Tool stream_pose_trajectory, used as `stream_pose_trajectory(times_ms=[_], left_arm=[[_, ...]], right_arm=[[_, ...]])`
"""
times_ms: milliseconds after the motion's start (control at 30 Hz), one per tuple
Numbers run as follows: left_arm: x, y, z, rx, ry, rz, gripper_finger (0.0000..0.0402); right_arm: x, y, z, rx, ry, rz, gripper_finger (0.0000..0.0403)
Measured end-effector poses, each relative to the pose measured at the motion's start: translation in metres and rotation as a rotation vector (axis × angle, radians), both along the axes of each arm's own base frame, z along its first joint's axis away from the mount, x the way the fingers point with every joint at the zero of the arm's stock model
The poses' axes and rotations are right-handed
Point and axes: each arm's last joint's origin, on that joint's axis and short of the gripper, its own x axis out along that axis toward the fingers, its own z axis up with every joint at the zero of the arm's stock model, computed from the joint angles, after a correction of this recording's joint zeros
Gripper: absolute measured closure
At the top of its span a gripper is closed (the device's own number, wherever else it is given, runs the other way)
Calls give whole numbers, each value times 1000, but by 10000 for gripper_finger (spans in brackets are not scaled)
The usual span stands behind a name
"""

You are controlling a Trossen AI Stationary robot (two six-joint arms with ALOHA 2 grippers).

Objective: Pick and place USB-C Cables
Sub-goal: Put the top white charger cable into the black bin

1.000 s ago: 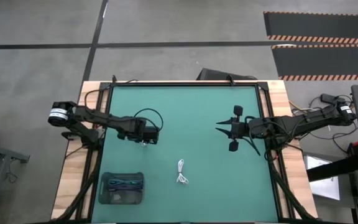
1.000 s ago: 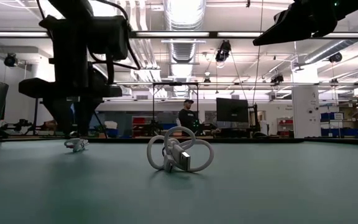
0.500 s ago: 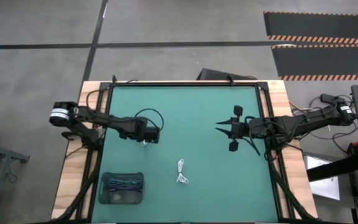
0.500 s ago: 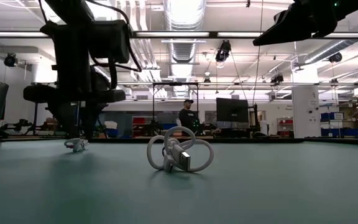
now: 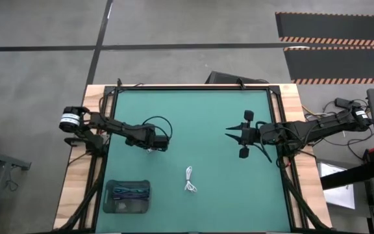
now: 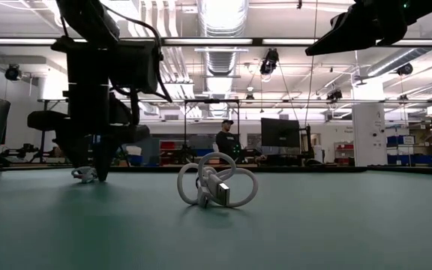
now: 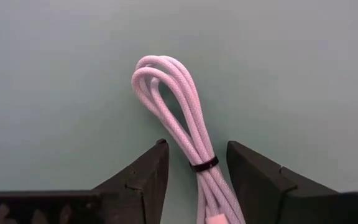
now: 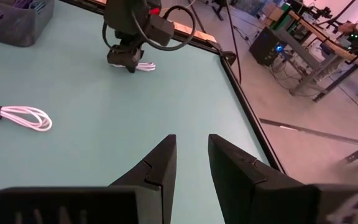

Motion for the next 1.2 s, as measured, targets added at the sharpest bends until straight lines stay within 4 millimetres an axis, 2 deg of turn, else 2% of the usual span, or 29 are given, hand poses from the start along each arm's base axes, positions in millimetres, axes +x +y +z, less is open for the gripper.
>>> stream_pose_trajectory(times_ms=[333, 833, 1200], left_arm=[[0, 0, 0, 6, -1, 1, 258], [1, 2, -1, 54, -11, 3, 374], [1, 2, -1, 66, -3, -28, 378]], right_arm=[[0, 0, 0, 0, 0, 0, 316], [0, 0, 0, 0, 0, 0, 316], [0, 0, 0, 0, -1, 0, 317]])
